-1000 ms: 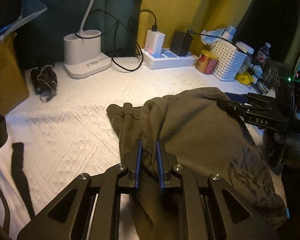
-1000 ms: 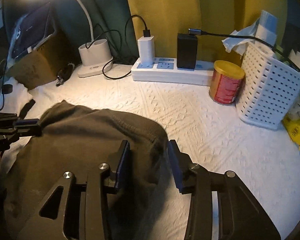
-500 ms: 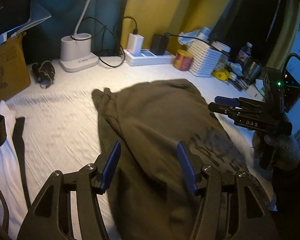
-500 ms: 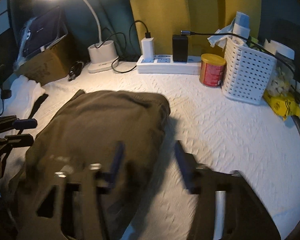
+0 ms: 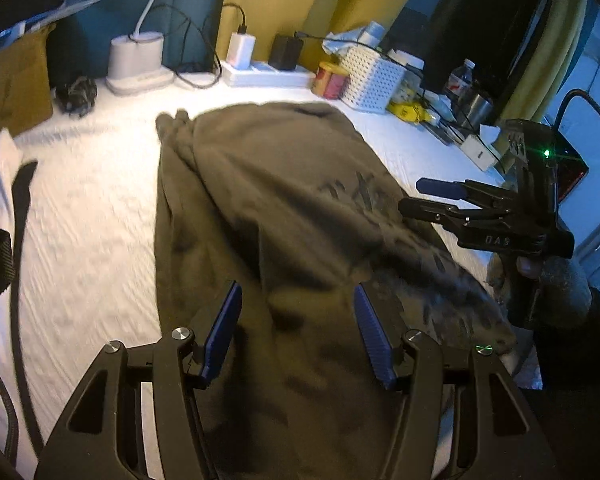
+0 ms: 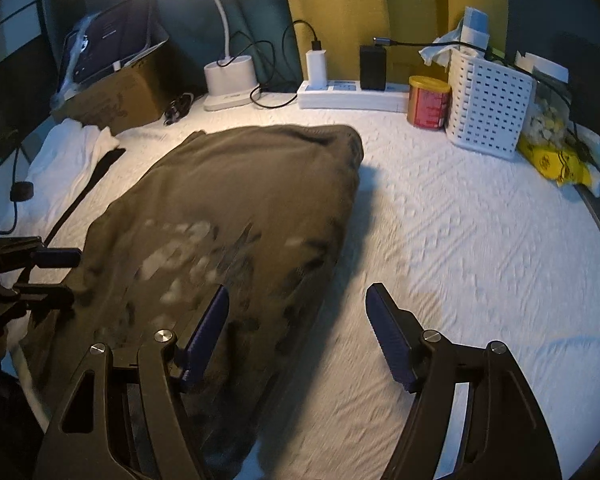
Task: Fold small clothes
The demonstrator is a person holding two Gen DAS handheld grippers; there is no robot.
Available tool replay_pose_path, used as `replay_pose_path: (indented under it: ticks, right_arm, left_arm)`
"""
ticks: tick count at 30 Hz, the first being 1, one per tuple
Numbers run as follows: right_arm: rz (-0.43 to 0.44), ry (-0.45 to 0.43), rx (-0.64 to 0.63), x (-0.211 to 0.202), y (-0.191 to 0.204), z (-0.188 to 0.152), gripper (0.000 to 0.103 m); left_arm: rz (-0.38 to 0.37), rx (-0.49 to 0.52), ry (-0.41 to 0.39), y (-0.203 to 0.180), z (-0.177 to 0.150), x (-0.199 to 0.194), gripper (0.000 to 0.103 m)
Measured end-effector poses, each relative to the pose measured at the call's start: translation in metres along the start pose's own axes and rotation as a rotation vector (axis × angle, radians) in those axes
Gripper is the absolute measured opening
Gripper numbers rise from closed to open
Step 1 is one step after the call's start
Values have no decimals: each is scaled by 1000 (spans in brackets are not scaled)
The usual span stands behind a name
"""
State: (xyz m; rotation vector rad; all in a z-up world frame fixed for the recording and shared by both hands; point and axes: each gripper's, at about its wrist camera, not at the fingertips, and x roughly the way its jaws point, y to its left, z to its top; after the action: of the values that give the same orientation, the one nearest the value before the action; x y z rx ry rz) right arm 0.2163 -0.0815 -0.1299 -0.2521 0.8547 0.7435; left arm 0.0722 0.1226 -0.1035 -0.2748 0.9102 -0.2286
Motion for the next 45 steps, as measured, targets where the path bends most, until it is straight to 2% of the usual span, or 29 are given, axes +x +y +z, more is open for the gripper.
replay_pose_path:
  ticks: [5, 10, 12, 13, 14, 15, 23, 32, 35, 36, 37, 39, 45]
  right_arm:
    - [-2, 4, 11, -10, 7, -18, 74]
    - [-7, 9, 25, -19, 12, -33, 74]
    - [-10, 5, 25, -24, 14, -37, 74]
    - [-14, 3, 24, -26, 15, -39, 74]
    - [-17, 1, 23, -28, 16, -41, 74]
    - [-20, 1, 23, -29, 16, -42, 74]
    - [-31, 4, 29, -39, 20, -56, 74]
    - [-26, 21, 38, -43, 37, -81, 74]
    - [8, 24, 54, -50, 45, -91, 74]
    - [11, 21, 49, -51, 47, -94, 69]
    - [9, 20, 43, -54, 51, -97, 60]
    - [6, 18, 57, -58, 53, -100, 51]
    - [-11, -8, 90, -65, 60, -111, 44]
  left_arm:
    - [-61, 8, 27, -9, -21, -3, 58]
    - [-53, 50, 43, -18, -38, -2, 57]
    - [-48, 78, 45, -24, -39, -4, 39]
    - [-51, 88, 41, -27, -40, -5, 27]
    - [-57, 96, 36, -29, -40, -6, 9]
    - [-59, 105, 29, -32, -40, -9, 5]
    - [-42, 96, -39, -26, -39, -44, 4]
    - [-41, 47, 24, -11, -57, -35, 4]
    - [-41, 32, 31, -10, -61, -34, 5]
    - [-39, 29, 33, -10, -61, -34, 5]
    - [-38, 27, 34, -10, -63, -34, 5]
    - [-38, 25, 35, -10, -64, -34, 6]
    - [-29, 30, 27, -10, -71, -31, 8]
